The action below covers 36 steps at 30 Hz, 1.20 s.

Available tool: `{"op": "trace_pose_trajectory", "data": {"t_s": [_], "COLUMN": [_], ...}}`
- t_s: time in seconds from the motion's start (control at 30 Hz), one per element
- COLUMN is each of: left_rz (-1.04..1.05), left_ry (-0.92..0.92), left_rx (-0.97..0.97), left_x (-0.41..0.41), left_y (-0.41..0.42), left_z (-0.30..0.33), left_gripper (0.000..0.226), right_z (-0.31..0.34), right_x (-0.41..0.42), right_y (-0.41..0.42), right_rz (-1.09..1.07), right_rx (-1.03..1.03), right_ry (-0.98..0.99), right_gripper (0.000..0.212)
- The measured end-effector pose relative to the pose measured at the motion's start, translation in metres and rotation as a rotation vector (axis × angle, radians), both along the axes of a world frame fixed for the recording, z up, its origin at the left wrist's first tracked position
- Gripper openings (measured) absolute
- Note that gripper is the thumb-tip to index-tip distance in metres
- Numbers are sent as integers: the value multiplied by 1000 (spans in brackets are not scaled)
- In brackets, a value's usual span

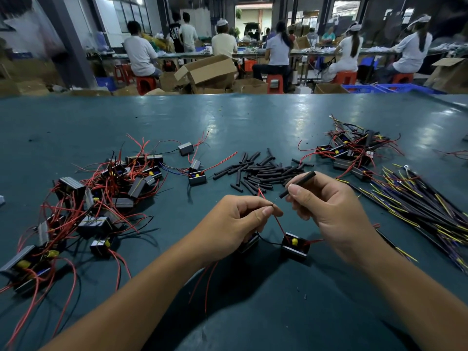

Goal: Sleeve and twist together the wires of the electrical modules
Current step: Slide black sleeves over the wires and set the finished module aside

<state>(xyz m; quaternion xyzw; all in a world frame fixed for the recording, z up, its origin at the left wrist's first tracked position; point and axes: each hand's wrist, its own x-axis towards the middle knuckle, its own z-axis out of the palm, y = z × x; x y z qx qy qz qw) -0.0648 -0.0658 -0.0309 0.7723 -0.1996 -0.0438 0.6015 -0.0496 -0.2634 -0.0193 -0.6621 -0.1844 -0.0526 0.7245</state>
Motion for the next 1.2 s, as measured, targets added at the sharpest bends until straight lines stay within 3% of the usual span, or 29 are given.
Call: {"op": "trace_pose_trajectory", "data": {"t_s": [0.27, 0.57, 0.83, 1.0, 1.2], "left_rz": [-17, -15, -34, -62, -46], "left_ry": [-11, -9, -14, -28, -18], "left_rx": [-12, 9, 5, 15, 23], "left_x": [0, 2, 2, 2, 3], "left_y": [0, 0, 1, 0, 1], "left_z": [-3, 0, 0, -1, 1], "left_gripper": [21, 21, 21, 20, 15], "right_z": [1, 7, 3, 0, 1], "right_x": [-5, 3, 0, -1, -2], "right_y": [2, -8, -4, -2, -2], "right_rz": [15, -76, -2, 24, 32], "right_rx": [-148, -57, -127, -180, -218], "right_ry": [-61, -95, -106, -128, -159], "right_gripper": [14, 4, 13, 2, 6]}}
